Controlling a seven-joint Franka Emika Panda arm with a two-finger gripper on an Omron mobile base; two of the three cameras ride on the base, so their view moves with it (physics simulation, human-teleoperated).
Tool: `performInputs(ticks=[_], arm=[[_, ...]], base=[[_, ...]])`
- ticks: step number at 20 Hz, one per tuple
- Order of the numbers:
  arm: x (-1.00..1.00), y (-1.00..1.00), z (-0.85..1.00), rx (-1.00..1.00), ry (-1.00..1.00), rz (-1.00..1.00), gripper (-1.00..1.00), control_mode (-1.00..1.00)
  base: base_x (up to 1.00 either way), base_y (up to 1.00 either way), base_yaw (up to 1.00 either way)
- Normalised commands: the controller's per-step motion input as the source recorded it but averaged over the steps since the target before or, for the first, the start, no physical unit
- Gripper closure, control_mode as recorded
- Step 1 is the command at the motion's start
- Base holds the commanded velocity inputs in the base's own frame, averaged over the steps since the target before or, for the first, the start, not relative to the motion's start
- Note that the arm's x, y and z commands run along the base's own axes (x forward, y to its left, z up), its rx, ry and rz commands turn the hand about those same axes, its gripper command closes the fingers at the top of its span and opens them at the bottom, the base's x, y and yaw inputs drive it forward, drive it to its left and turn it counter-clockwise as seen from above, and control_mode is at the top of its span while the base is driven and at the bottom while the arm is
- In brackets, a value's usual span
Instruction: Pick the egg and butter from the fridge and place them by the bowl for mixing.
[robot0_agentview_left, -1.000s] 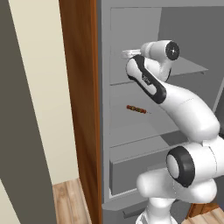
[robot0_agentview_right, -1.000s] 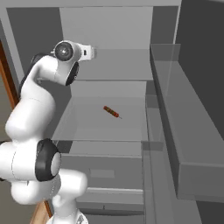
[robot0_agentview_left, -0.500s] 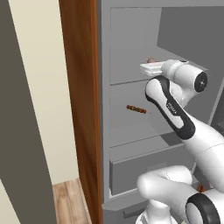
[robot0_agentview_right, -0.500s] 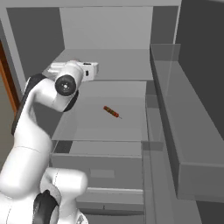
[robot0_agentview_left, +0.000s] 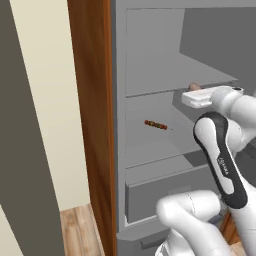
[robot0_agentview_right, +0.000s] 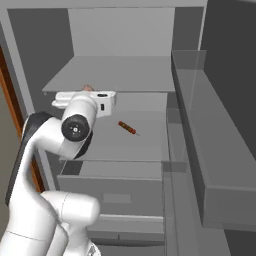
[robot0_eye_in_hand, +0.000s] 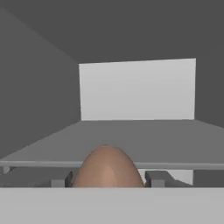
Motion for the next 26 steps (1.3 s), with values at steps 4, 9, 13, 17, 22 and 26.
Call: performInputs(ticks=[4,9,13,17,22,26], arm=[[-1.00,-0.25,-0.19,-0.09,0.22,0.00,1.00,-1.00],[-1.00,-0.02,-0.01,-0.19,0.33,0.00,1.00,-1.00],[-1.00,0.05,-0.02,-0.27,0.22,0.00,1.00,-1.00],[-1.00,0.03,-0.01,-0.24,0.20,0.00,1.00,-1.00],[-0.43,0.00,0.00,-0.07,0.05,0.00,1.00,-1.00],[-0.04,0.00,0.00,0.00,0.00,0.00,1.00,1.00]], base=[[0.00,0.00,0.00],[0.00,0.00,0.00],[0.00,0.00,0.00],[0.00,0.00,0.00],[0.00,0.00,0.00],[-0.39,0.20,0.10]])
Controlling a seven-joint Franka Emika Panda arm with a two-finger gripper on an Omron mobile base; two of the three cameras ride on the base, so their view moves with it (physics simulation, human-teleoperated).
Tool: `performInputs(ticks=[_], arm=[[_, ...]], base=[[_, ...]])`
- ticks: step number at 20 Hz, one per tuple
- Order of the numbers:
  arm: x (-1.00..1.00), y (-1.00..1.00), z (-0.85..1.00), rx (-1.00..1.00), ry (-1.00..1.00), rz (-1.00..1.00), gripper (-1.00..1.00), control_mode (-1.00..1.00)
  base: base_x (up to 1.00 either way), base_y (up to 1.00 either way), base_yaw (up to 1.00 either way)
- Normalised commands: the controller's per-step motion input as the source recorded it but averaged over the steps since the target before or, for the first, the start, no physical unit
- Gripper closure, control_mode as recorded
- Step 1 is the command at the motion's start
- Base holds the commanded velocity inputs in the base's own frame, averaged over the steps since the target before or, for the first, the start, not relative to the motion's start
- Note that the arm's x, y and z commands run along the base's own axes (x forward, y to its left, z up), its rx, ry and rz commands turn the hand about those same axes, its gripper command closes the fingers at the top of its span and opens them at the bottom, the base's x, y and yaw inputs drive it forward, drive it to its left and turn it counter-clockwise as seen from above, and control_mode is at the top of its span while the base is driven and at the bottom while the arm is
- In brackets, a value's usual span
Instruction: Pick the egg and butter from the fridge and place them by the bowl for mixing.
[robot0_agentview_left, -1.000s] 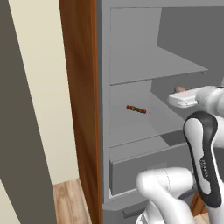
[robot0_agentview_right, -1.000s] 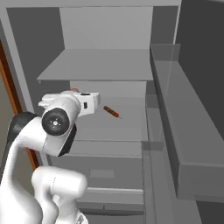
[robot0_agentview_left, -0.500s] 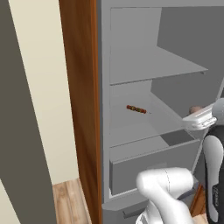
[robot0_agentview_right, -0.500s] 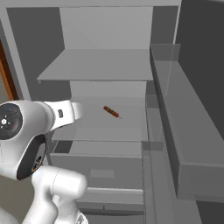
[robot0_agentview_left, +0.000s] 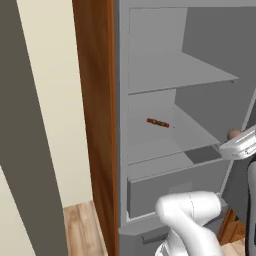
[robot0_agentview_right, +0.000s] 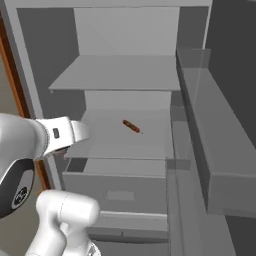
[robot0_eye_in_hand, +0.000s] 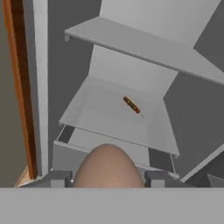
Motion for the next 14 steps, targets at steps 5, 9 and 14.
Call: performInputs(ticks=[5,9,14], arm=[[0.00,0.00,0.00,0.00,0.00,0.00,1.00,1.00],[0.00,0.00,0.00,0.00,0.00,0.00,1.00,1.00],[0.00,0.00,0.00,0.00,0.00,0.00,1.00,1.00]], base=[[-1.00,0.47,0.29],[-1.00,0.21,0.37],[-1.00,-0.11,0.37]])
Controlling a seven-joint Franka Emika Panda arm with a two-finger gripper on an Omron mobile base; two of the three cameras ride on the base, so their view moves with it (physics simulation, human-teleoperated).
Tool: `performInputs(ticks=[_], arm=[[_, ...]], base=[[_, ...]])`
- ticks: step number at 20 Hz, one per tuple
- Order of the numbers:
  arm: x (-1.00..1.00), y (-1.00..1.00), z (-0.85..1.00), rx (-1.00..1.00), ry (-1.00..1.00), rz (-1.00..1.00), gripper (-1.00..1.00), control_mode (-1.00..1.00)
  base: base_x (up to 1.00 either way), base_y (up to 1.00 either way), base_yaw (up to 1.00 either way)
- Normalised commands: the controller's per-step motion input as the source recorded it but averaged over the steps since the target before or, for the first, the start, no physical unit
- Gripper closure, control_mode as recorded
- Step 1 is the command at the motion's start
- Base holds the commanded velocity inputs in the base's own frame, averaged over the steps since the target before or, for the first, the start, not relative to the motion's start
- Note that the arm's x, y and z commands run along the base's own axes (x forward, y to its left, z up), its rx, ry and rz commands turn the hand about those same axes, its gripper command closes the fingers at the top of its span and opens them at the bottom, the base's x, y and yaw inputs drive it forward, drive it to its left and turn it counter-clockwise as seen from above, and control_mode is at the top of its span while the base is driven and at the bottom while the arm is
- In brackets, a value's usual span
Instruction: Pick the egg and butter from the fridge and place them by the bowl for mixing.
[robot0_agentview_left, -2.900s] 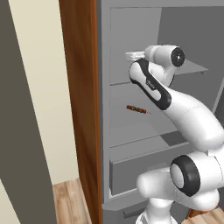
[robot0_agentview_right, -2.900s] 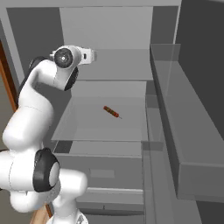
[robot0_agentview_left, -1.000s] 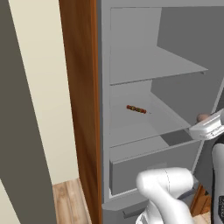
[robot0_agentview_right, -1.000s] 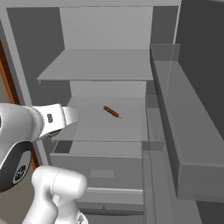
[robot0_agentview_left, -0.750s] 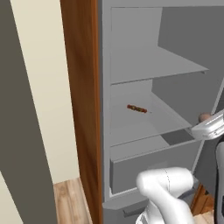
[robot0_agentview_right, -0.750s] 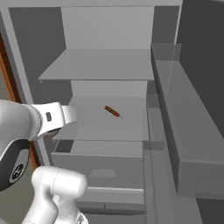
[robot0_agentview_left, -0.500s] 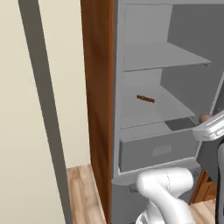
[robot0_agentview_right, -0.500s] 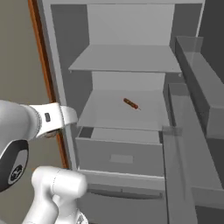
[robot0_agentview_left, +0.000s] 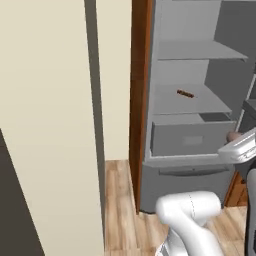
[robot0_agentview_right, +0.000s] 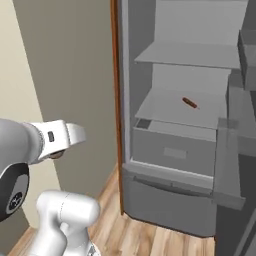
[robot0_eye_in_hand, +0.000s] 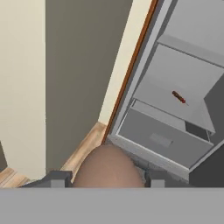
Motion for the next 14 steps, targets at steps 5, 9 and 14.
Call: performInputs(ticks=[5,9,14], arm=[[0.00,0.00,0.00,0.00,0.00,0.00,1.00,1.00],[0.00,0.00,0.00,0.00,0.00,0.00,1.00,1.00],[0.00,0.00,0.00,0.00,0.00,0.00,1.00,1.00]], base=[[-1.00,0.00,-0.20],[-1.00,0.00,-0.50],[-1.00,0.00,-0.52]])
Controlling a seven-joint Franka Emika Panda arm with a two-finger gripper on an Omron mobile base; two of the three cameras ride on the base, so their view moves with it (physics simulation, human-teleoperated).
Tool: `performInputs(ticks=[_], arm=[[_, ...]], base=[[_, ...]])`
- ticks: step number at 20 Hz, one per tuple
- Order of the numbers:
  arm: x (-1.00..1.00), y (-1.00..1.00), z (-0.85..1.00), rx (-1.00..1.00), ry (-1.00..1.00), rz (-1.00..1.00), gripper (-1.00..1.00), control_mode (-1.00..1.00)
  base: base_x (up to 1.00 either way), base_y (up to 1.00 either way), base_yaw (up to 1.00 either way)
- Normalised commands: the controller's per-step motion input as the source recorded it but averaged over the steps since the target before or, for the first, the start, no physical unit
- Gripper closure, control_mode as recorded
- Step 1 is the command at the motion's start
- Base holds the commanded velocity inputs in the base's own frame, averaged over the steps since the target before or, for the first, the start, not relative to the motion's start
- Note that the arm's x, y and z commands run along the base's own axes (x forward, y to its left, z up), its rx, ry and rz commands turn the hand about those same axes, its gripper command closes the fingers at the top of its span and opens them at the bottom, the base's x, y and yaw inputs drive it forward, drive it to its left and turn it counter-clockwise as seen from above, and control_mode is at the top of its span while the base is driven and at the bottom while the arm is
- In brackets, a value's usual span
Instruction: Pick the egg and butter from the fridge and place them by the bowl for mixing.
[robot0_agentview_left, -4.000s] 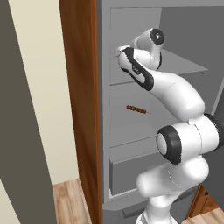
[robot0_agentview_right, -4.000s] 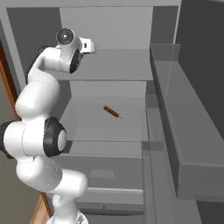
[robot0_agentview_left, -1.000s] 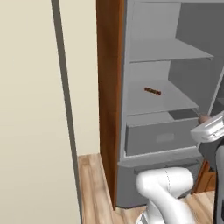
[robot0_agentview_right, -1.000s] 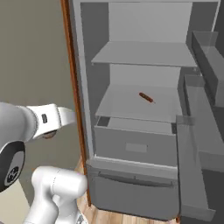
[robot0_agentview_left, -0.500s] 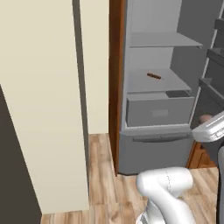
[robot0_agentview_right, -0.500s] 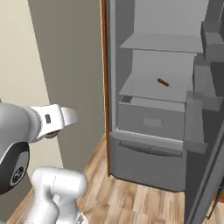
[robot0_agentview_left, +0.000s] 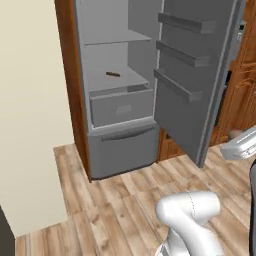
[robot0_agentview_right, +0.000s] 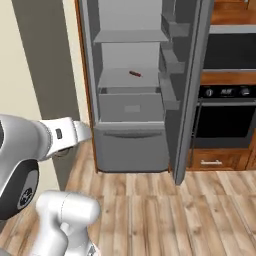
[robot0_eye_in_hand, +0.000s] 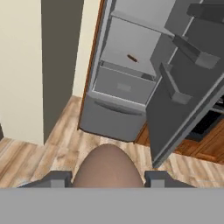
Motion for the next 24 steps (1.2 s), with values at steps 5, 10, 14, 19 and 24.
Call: performInputs(ticks=[5,10,14,19,24], arm=[[0.00,0.00,0.00,0.00,0.00,0.00,1.00,1.00],[0.00,0.00,0.00,0.00,0.00,0.00,1.00,1.00],[0.00,0.00,0.00,0.00,0.00,0.00,1.00,1.00],[0.00,0.00,0.00,0.00,0.00,0.00,1.00,1.00],[0.00,0.00,0.00,0.00,0.00,0.00,1.00,1.00]], base=[[-0.99,0.00,-0.61],[-0.60,0.00,-0.72],[-0.37,0.00,-0.73],[-0.31,-0.04,-0.68],[-0.45,-0.41,-0.70]])
